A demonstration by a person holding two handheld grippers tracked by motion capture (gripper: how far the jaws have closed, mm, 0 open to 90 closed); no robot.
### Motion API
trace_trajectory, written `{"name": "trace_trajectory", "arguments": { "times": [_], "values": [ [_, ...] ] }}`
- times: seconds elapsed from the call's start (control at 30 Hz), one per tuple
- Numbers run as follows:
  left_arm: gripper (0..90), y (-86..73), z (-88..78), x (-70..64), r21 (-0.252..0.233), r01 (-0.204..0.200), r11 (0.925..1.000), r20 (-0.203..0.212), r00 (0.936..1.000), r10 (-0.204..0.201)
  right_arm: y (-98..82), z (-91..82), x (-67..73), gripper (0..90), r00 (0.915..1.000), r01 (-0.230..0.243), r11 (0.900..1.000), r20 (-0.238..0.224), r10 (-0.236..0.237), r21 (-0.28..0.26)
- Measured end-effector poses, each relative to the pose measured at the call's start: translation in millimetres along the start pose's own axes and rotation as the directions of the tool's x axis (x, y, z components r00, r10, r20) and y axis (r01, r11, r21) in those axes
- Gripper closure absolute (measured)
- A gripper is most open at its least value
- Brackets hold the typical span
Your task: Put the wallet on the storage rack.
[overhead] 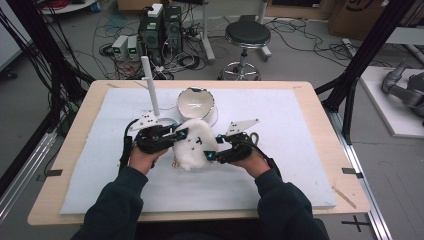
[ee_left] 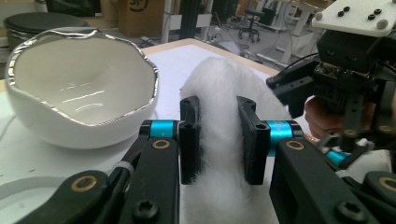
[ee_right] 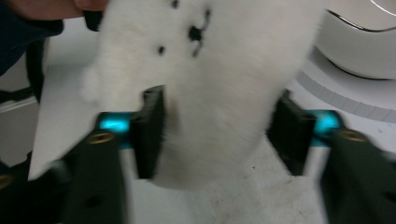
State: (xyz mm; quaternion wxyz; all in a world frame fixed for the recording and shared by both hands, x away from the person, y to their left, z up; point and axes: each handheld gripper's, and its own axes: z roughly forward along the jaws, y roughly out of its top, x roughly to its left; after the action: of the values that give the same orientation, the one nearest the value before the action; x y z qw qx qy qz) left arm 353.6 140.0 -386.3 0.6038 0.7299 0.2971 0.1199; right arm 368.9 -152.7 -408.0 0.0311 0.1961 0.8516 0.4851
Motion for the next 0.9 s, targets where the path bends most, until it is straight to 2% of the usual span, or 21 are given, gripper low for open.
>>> {"name": "trace_trajectory", "arguments": {
  "times": [0.03,0.07,0.13,0.2,0.27,0.33,0.43,0.47,0.53,0.57,0.6,0.63,0.7,0.73,0.77,0.8,0.83,0.9],
  "values": [
    [72.7,0.2,1.0,-0.4,0.003,0.0,1.0,0.002,1.0,0.0,0.1,-1.1,0.6,49.3,0.9999,0.014,1.0,-0.009,-0.014,0.004],
    [72.5,-0.2,2.8,-0.7,0.013,0.005,0.9999,0.016,0.9999,-0.005,0.2,-2.9,0.9,61.6,0.9993,0.036,0.999,0.004,-0.036,0.022],
    [71.6,-1.3,4.2,-0.1,0.034,0.016,0.9993,0.026,0.9995,-0.016,-0.3,-5.7,-0.2,70.8,0.9989,0.045,0.998,0.013,-0.046,0.038],
    [70.5,-1.7,4.6,0.9,0.044,0.029,0.9986,0.029,0.9991,-0.03,-0.6,-7.4,-1.1,73.4,0.9979,0.06,0.998,0.023,-0.06,0.038],
    [60.7,-2.1,4.4,3.5,0.049,0.067,0.9965,0.03,0.9972,-0.068,-0.1,-13.1,-1.1,76.9,0.993,0.103,0.994,0.056,-0.104,0.025],
    [48.5,-2.1,3.4,6.7,0.044,0.09,0.9949,0.009,0.9958,-0.091,0.7,-15.3,0.0,77.4,0.988,0.135,0.991,0.075,-0.135,0.009],
    [41.4,-3.2,1.3,14.5,0.059,0.113,0.9919,-0.016,0.9936,-0.112,1.3,-16.5,1.5,77.6,0.9847,0.149,0.989,0.091,-0.149,0.005],
    [38.1,-4.5,1.6,17.2,0.077,0.121,0.9897,0.0,0.9926,-0.121,1.5,-16.9,2.2,77.5,0.9839,0.152,0.988,0.094,-0.152,0.002],
    [38.2,-5.6,3.0,17.7,0.092,0.124,0.988,0.014,0.992,-0.126,1.6,-16.9,2.3,77.5,0.9799,0.171,0.985,0.106,-0.169,-0.004],
    [38.2,-8.9,7.2,19.4,0.143,0.145,0.9791,0.058,0.9863,-0.154,1.7,-17.4,3.2,77.5,0.9789,0.174,0.985,0.111,-0.172,-0.008],
    [38.2,-8.9,7.2,19.4,0.143,0.145,0.9791,0.058,0.9863,-0.154,1.7,-17.4,3.2,77.5,0.9789,0.174,0.985,0.111,-0.172,-0.008],
    [38.2,-11.0,9.3,20.0,0.161,0.161,0.9738,0.071,0.9822,-0.174,1.9,-18.3,2.8,77.5,0.9763,0.183,0.983,0.121,-0.18,-0.014],
    [40.5,-13.3,10.4,20.9,0.16,0.177,0.9711,0.087,0.9774,-0.193,2.2,-22.5,2.9,77.5,0.9759,0.18,0.983,0.133,-0.173,-0.042],
    [40.5,-13.7,10.2,21.4,0.152,0.181,0.9716,0.098,0.9756,-0.197,2.2,-22.5,2.9,77.5,0.9759,0.18,0.983,0.133,-0.173,-0.042],
    [53.1,-13.4,9.4,21.4,0.139,0.174,0.9748,0.115,0.9749,-0.191,0.8,-23.9,1.4,77.4,0.9776,0.17,0.984,0.134,-0.162,-0.048],
    [53.1,-12.1,8.3,20.1,0.119,0.152,0.9811,0.123,0.9783,-0.167,0.8,-23.9,1.4,77.4,0.9776,0.17,0.984,0.134,-0.162,-0.048],
    [57.8,-11.1,7.3,18.8,0.106,0.133,0.9854,0.116,0.9825,-0.146,0.1,-24.0,0.6,77.4,0.978,0.166,0.985,0.135,-0.159,-0.043],
    [72.6,-8.5,4.4,16.1,0.068,0.091,0.9935,0.119,0.988,-0.099,-0.7,-25.2,-0.9,75.4,0.9803,0.151,0.987,0.138,-0.142,-0.057]
  ]
}}
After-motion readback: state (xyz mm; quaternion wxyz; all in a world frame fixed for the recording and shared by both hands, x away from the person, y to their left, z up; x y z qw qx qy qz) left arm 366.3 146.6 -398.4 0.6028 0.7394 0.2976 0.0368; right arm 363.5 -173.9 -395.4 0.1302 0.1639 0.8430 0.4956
